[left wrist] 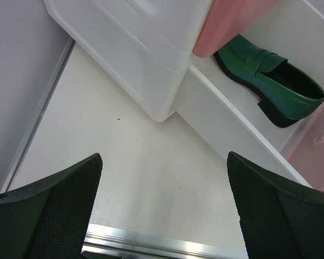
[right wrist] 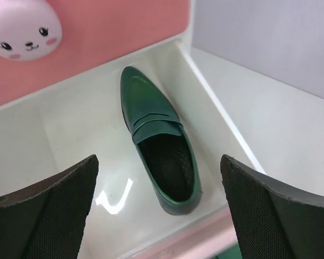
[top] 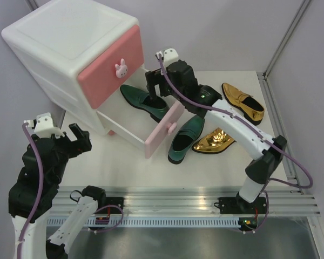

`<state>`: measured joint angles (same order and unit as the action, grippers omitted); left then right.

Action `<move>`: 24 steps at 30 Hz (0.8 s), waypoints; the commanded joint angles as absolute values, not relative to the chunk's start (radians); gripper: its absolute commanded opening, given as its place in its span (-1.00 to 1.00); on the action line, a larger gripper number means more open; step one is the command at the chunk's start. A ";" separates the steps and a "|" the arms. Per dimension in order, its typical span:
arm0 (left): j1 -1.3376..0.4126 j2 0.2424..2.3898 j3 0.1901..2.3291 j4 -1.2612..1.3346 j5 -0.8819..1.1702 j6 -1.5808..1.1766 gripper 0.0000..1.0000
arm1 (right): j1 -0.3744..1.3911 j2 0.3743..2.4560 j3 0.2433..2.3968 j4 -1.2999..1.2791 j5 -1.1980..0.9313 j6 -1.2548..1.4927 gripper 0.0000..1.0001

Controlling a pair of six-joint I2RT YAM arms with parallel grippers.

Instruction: Place and organize the shoes in the shoe cabinet

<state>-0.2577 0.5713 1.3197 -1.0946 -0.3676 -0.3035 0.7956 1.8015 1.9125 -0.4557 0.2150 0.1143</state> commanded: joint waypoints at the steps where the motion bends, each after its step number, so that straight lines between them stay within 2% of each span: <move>1: -0.261 0.575 1.359 -1.091 -0.371 -0.284 1.00 | 0.796 1.639 1.821 -0.420 0.349 0.236 0.96; 6: -0.261 0.572 1.368 -1.091 -0.362 -0.281 1.00 | 0.795 1.407 1.606 -0.406 0.563 0.377 0.96; 12: -0.261 0.574 1.362 -1.088 -0.350 -0.282 1.00 | 0.795 1.257 1.372 -0.569 0.693 0.658 0.96; 19: -0.261 0.569 1.362 -1.086 -0.342 -0.279 0.99 | 0.784 1.175 1.033 -0.608 0.623 1.041 0.96; 24: -0.261 0.558 1.354 -1.089 -0.333 -0.282 0.99 | 0.781 1.209 0.930 -0.539 0.540 1.201 0.80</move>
<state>-0.2577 0.5690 1.3418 -1.0950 -0.3557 -0.3031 0.7849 1.1988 0.9478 -0.5934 0.5819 1.0256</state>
